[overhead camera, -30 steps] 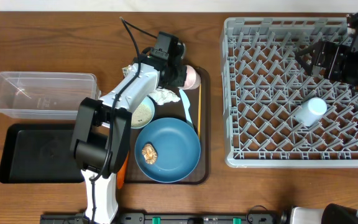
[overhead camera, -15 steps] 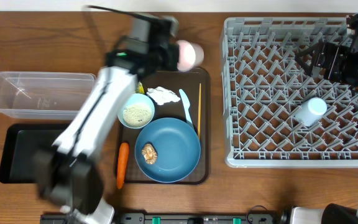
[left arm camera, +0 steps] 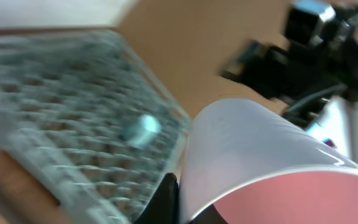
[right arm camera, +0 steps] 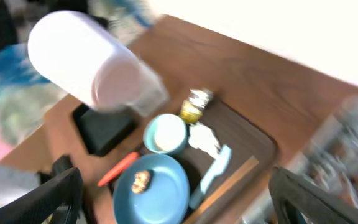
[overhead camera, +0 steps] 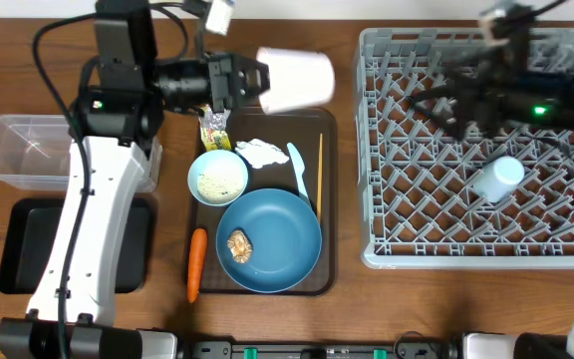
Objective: Sort waste into correct bins and load items into the dishwasher rack
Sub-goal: 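Hand the pink cup from the left gripper to the right gripper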
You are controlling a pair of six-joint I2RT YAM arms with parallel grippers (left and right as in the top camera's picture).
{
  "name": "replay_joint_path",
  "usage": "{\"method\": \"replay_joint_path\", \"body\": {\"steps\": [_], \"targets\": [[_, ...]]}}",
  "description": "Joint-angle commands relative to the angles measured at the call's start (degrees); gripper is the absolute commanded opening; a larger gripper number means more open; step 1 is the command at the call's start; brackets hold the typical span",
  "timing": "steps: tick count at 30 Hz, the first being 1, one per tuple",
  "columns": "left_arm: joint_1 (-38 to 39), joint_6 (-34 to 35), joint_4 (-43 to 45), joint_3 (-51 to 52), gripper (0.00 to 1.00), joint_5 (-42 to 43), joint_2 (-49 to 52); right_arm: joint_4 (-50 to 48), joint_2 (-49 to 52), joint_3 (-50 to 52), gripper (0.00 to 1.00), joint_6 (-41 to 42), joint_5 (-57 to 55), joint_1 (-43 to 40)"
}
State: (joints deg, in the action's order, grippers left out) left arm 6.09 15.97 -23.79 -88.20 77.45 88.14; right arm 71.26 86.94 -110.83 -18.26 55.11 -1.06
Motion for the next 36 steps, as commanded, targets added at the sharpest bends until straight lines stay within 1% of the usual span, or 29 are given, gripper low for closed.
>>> {"method": "replay_joint_path", "body": {"steps": [1, 6, 11, 15, 18, 20, 26, 29, 31, 32, 36], "targets": [[1.68, 0.85, 0.68, -0.20, 0.06, 12.66, 0.15, -2.14, 0.09, 0.33, 0.91, -4.68, 4.70, 5.33], [3.82, 1.97, 0.57, -0.20, 0.06, 12.66, 0.04, -5.33, 0.35, 0.33, 0.92, -8.68, 3.37, 10.84], [5.22, 2.03, 0.57, -0.22, 0.06, 12.66, 0.04, -8.90, 0.83, 0.33, 0.93, -8.61, 2.14, 14.19], [5.25, 2.16, 0.66, -0.22, 0.06, 12.66, 0.04, -8.94, 0.96, 0.33, 0.95, -8.70, 2.05, 16.61], [5.25, 2.19, 1.01, -0.22, 0.06, 12.66, 0.04, -8.66, 1.46, 0.37, 0.93, -8.83, 1.68, 18.14], [5.25, 2.19, 1.22, -0.22, 0.06, 12.66, 0.04, -8.33, 2.01, 0.39, 0.88, -8.81, 1.20, 18.99], [5.25, 2.38, 1.70, -0.22, 0.06, 12.63, 0.04, -8.04, 3.37, 0.39, 0.80, -8.59, 1.27, 19.89], [5.25, 2.40, 1.92, -0.22, 0.06, 12.66, 0.04, -8.07, 3.32, 0.39, 0.68, -8.59, 1.27, 19.89], [5.25, 2.40, 2.10, -0.22, 0.06, 12.63, 0.04, -8.02, 3.32, 0.37, 0.50, -8.57, 1.25, 19.87], [5.25, 2.40, 2.12, -0.22, 0.06, 12.63, 0.04, -8.00, 3.32, 0.37, 0.44, -8.39, 1.25, 19.82], [5.25, 2.40, 2.29, -0.22, 0.07, 12.63, 0.04, -7.78, 3.04, 0.37, 0.42, -7.91, 1.18, 19.71]]}}
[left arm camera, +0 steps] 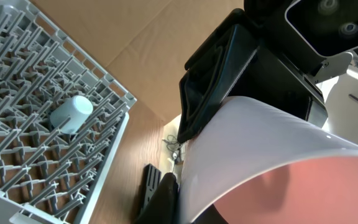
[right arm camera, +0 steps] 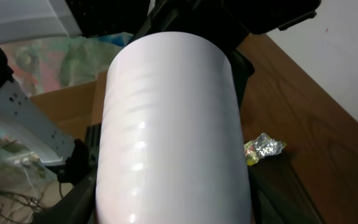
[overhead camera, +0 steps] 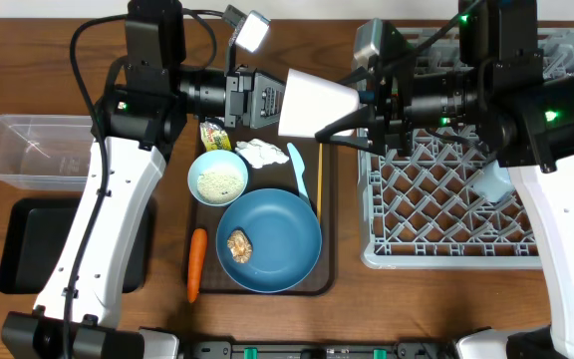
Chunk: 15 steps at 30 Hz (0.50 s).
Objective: Sort waste into correct bins and load items into the dishwasher rack
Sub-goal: 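Hand the pink cup from the left gripper to the right gripper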
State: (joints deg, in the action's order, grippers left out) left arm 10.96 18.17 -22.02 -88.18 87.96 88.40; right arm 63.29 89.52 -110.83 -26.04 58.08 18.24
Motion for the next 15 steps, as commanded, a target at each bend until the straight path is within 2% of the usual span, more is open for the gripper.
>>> {"method": "replay_joint_path", "body": {"steps": [1, 2, 4, 5, 9, 15], "targets": [[0.35, 0.20, 0.59, -0.24, 0.10, 2.12, -0.22, 0.35, 0.33, 0.37, 0.42, -0.11, -2.05, 0.33], [0.31, 0.20, 0.79, -0.24, 0.16, 2.12, -0.22, 0.44, 0.00, 0.37, 0.45, -0.04, -2.58, 0.17], [-0.02, 0.24, 1.44, -0.24, 0.42, 2.12, -0.22, 0.44, -0.81, 0.37, 0.45, 1.31, -5.05, -0.31], [-0.28, 0.70, 1.86, -0.24, 0.52, 2.12, -0.22, 0.44, -1.29, 0.37, 0.45, 2.14, -6.67, -0.55], [-2.45, 4.28, 5.51, -0.24, 0.62, 2.14, -0.22, 0.42, -4.24, 0.37, 0.44, 6.23, -14.05, -2.16], [-6.86, 11.50, 10.51, -0.24, 0.63, 2.14, -0.22, 3.08, -9.84, 0.37, 0.46, 16.28, -33.70, -7.74]]}}
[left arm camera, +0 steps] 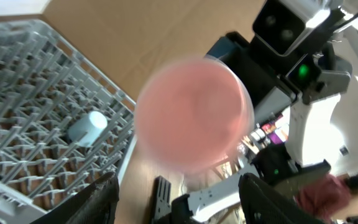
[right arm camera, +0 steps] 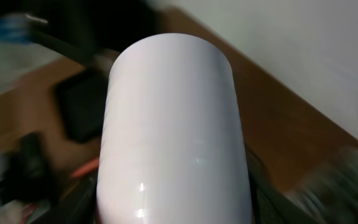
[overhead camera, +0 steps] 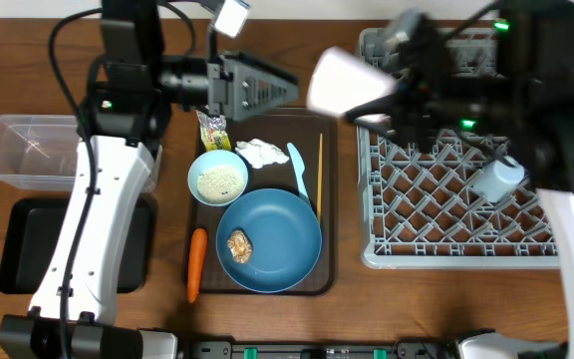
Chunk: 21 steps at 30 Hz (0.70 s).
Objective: Sort waste into correct bins and load items into the dishwasher rack
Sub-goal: 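Hand the pink cup from the left gripper to the right gripper, then place the pink cup in the dish rack with the right gripper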
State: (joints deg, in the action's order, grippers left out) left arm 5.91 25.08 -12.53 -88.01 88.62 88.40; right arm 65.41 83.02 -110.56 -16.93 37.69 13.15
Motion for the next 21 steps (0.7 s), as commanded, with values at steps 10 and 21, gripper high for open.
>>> {"method": "replay_joint_path", "body": {"steps": [10, 21], "targets": [[-4.61, 7.26, 3.61, -0.42, 0.64, 1.46, -0.22, 18.56, -6.58, 0.11, 0.52, 26.16, -28.92, -19.63], [-4.61, 12.33, 9.70, -0.42, 0.64, 1.46, -0.22, 31.63, 0.70, 2.60, 0.53, 28.83, -36.24, -28.57]]}}
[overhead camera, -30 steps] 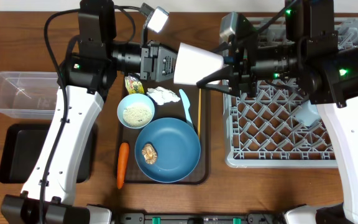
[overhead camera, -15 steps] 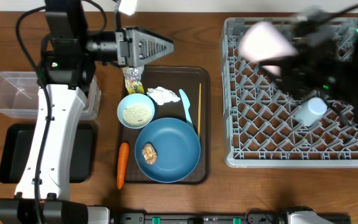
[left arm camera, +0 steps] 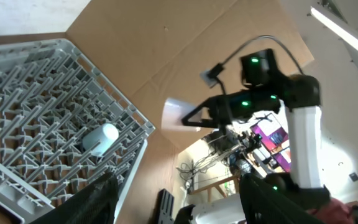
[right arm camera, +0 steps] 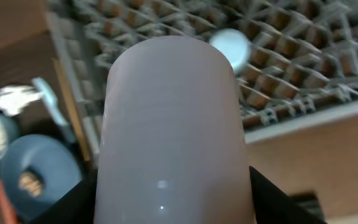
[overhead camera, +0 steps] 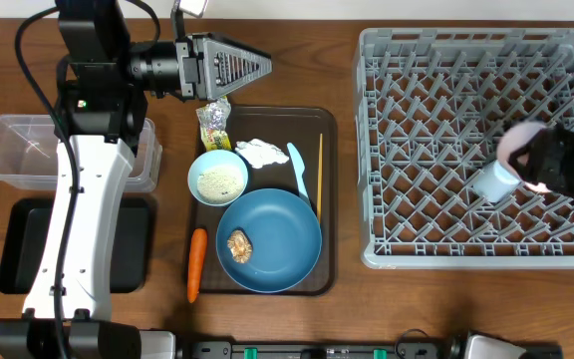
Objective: Sort waste into correct bins and load items into the dishwasher rack
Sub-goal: 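Place the pink cup in the dish rack with the right gripper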
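A large pale pink cup (overhead camera: 519, 149) hangs over the right side of the grey dishwasher rack (overhead camera: 436, 120), with my right gripper (overhead camera: 556, 165) shut on it. In the right wrist view the cup (right arm camera: 173, 118) fills the middle, with the rack (right arm camera: 291, 87) below it. A small white cup (overhead camera: 491, 179) lies in the rack just beside the held one. My left gripper (overhead camera: 262, 65) stands open and empty above the tray's far edge, pointing right. Its dark fingers (left arm camera: 95, 199) frame the rack (left arm camera: 36, 118).
The brown tray (overhead camera: 329, 199) holds a blue plate (overhead camera: 277, 249) with a food scrap (overhead camera: 238, 244), a bowl (overhead camera: 217, 178), a napkin (overhead camera: 259, 152), a blue utensil (overhead camera: 299, 170), a chopstick (overhead camera: 319, 175) and a wrapper (overhead camera: 214, 128). A carrot (overhead camera: 197, 264) lies beside it. A clear bin (overhead camera: 28, 150) and a black bin (overhead camera: 18, 244) sit at the left.
My right gripper with the pink cup was at the rack's near-left corner by the tray; now it is over the rack's right side by the small cup. The left gripper has drawn back slightly, still open.
First my left gripper held the pink cup above the tray's far edge while the right arm was over the rack. Then both grippers were on the cup between tray and rack. After that the left was open and the right held the cup, now over the rack's right side.
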You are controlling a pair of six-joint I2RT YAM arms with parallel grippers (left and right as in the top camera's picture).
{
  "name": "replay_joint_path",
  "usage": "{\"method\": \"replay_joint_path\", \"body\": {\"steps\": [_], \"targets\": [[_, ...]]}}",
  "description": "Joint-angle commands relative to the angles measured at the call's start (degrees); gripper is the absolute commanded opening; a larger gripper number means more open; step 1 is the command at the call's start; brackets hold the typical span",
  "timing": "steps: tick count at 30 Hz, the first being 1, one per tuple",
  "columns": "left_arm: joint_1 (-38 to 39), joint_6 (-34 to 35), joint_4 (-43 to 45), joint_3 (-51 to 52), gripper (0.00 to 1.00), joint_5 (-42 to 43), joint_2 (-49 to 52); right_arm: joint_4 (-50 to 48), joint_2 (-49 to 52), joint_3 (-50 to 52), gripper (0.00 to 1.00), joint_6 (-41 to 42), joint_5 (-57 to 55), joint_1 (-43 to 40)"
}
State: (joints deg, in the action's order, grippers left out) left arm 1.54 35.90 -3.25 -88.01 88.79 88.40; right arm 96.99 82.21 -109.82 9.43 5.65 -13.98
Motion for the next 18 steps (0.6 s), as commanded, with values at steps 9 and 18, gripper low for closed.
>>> {"method": "replay_joint_path", "body": {"steps": [9, 18], "targets": [[-0.24, 1.51, 0.39, -0.42, 0.64, 1.31, -0.24, -3.96, 7.17, 15.80, 0.53, 2.54, -4.98, -5.01], [-0.24, 1.95, 0.39, -0.42, 0.64, 1.29, -0.24, -8.17, 9.09, 24.68, 0.54, 2.54, -6.82, -10.34]]}}
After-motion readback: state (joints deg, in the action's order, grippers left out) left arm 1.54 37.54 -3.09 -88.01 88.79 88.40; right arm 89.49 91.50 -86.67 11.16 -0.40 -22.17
